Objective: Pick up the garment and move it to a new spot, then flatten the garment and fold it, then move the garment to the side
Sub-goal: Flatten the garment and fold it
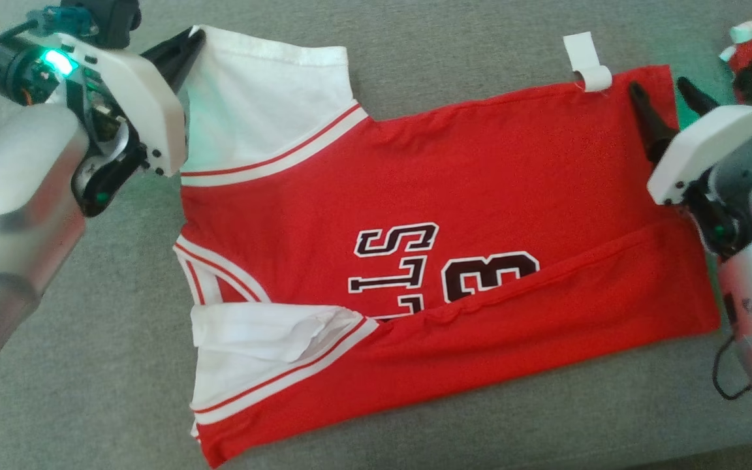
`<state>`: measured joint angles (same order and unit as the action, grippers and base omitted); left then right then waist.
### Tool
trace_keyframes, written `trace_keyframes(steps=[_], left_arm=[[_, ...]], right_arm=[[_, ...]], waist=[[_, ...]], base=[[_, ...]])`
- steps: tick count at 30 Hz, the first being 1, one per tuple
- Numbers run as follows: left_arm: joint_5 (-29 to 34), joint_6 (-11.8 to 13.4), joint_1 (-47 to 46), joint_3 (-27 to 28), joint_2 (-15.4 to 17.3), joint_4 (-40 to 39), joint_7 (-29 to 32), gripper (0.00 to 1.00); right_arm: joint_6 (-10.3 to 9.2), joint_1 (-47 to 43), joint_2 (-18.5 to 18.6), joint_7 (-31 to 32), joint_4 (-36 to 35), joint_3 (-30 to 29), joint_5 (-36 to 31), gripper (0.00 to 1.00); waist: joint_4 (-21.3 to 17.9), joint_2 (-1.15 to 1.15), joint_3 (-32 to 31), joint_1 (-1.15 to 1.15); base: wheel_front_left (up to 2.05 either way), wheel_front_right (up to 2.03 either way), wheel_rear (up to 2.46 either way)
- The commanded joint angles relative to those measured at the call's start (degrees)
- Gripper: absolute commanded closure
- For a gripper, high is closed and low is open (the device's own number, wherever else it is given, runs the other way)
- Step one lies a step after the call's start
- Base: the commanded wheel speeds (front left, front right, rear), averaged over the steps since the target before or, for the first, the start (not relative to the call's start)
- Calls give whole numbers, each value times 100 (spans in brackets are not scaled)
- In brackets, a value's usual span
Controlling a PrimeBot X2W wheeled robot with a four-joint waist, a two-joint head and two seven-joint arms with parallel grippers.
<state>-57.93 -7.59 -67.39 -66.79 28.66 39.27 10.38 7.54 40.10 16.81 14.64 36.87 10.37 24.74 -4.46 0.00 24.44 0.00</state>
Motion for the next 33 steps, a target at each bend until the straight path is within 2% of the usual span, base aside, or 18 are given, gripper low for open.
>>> trace_keyframes(steps=[1, 3, 4, 5, 6, 7, 9, 15, 23, 29, 33], left_arm=[[-39, 10, -360, 161, 168, -65, -66, 100], [-119, 10, -415, 45, 163, -33, -139, 100], [-158, 10, -439, -11, 161, -13, -176, 100], [-196, 10, -460, -67, 159, 7, -212, 100], [-236, 10, -481, -120, 155, 26, -244, 100], [-276, 10, -498, -166, 152, 45, -276, 100], [-345, 10, -526, -254, 152, 86, -339, 100], [-350, 10, -652, -454, 162, 160, -738, 100], [-241, 10, -844, -573, 124, 154, -1644, 100], [-315, 10, -547, -631, 225, -246, -1973, 100], [-358, 10, -154, -646, 429, -658, -2078, 100]], right_arm=[[-5, 108, -13, -30, -118, 83, 47, 0], [-5, 230, -30, -92, 35, 151, 49, 1], [-5, 274, -36, -120, 101, 185, 51, 8], [-5, 315, -30, -157, 160, 215, 40, 8], [-5, 355, -19, -197, 219, 235, 29, 42], [-5, 391, -10, -238, 267, 253, 16, 65], [-5, 464, 16, -362, 346, 274, -39, 98], [-5, 674, 52, -696, 524, 306, -74, 100], [-5, 790, 229, -1021, 621, 182, 228, 100], [-5, 368, 477, -1058, 590, 187, 542, 100], [-5, -81, 603, -1055, 485, 143, 795, 100]], waist=[[25, 0, 3, 0], [53, 0, -1, 0], [62, 0, -6, 0], [70, 0, -11, 0], [80, 0, -16, 0], [88, 0, -23, 0], [97, 0, -39, 0], [114, 0, -104, 0], [219, 0, -338, 0], [416, 0, -690, 0], [550, 0, -890, 0]], base=[[0, 0, 0], [0, 0, 0], [0, 0, 0], [0, 0, 0], [0, 0, 0], [0, 0, 0], [0, 0, 0], [0, 0, 0], [0, 0, 0], [0, 0, 0], [0, 0, 0]])
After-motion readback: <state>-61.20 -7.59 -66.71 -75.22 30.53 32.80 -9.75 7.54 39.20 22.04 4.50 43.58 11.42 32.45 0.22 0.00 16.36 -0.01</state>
